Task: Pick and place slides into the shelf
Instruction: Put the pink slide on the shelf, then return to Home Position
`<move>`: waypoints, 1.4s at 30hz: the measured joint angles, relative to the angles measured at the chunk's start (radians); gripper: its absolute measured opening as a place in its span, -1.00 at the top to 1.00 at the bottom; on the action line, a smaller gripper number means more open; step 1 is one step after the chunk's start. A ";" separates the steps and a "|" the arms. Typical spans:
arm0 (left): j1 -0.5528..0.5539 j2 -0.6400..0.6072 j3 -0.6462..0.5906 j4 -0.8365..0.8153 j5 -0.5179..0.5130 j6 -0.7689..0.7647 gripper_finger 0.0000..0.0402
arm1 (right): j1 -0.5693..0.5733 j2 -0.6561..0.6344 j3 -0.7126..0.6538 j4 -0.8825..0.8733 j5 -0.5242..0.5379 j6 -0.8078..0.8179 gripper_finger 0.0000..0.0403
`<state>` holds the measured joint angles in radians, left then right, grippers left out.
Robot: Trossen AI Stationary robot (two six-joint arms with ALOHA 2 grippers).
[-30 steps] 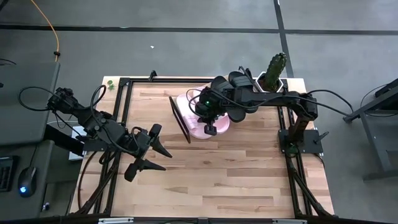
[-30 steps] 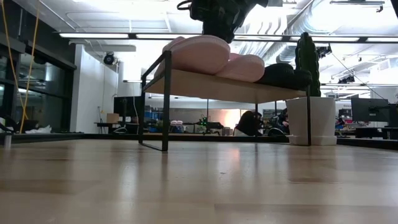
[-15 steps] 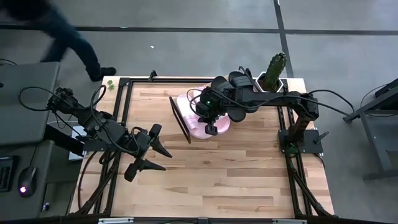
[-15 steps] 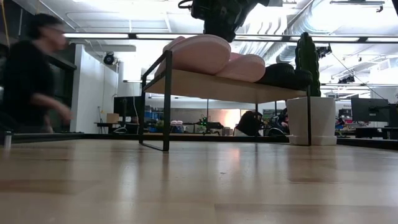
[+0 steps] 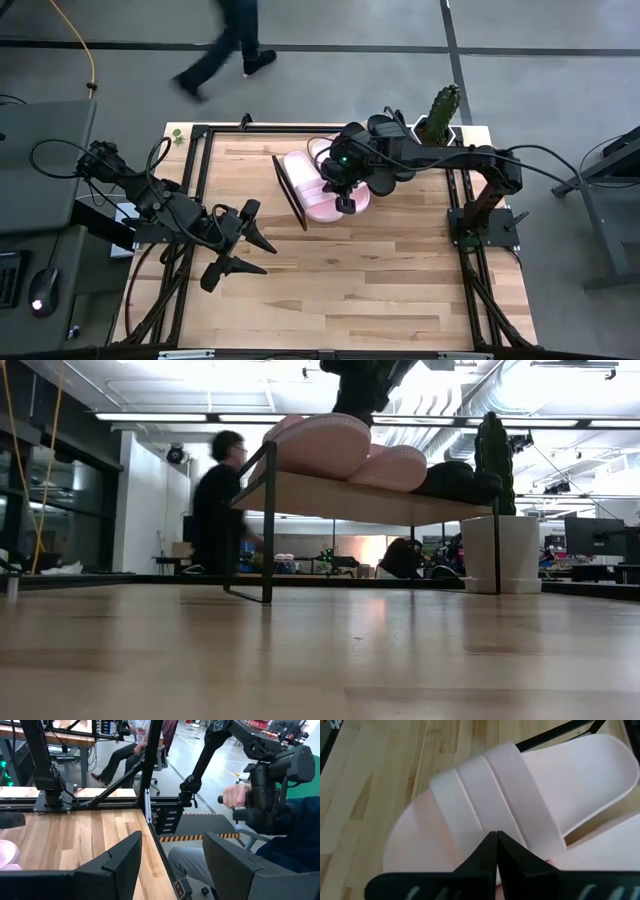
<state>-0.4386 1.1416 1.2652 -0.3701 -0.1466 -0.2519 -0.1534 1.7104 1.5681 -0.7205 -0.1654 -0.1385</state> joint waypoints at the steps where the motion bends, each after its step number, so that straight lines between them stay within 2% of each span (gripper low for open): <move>1: 0.000 0.000 0.000 0.000 0.000 0.000 0.00 | 0.000 -0.005 0.000 0.000 0.000 0.000 1.00; 13: 0.000 -0.001 0.000 -0.002 -0.022 0.034 0.00 | 0.007 -0.086 0.000 0.023 0.000 0.007 1.00; 16: 0.000 -0.008 0.000 -0.037 -0.078 0.046 0.00 | 0.020 -0.113 0.000 0.047 0.000 0.007 1.00; 24: 0.001 -0.072 0.000 -0.170 -0.344 0.065 0.00 | 0.082 -0.190 0.002 0.120 0.014 0.007 1.00; 30: 0.000 -0.143 0.000 -0.180 -0.375 0.082 0.00 | 0.124 -0.249 0.003 0.130 0.060 0.011 1.00; 37: 0.001 -0.228 0.000 -0.169 -0.471 0.100 0.00 | 0.176 -0.319 0.003 0.154 0.114 0.034 1.00; 42: 0.001 -0.266 0.000 -0.101 -0.491 0.155 0.00 | 0.219 -0.372 0.003 0.174 0.155 0.035 1.00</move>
<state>-0.4377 0.8751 1.2655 -0.4712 -0.6379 -0.0966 0.0653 1.3381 1.5711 -0.5465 -0.0107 -0.1040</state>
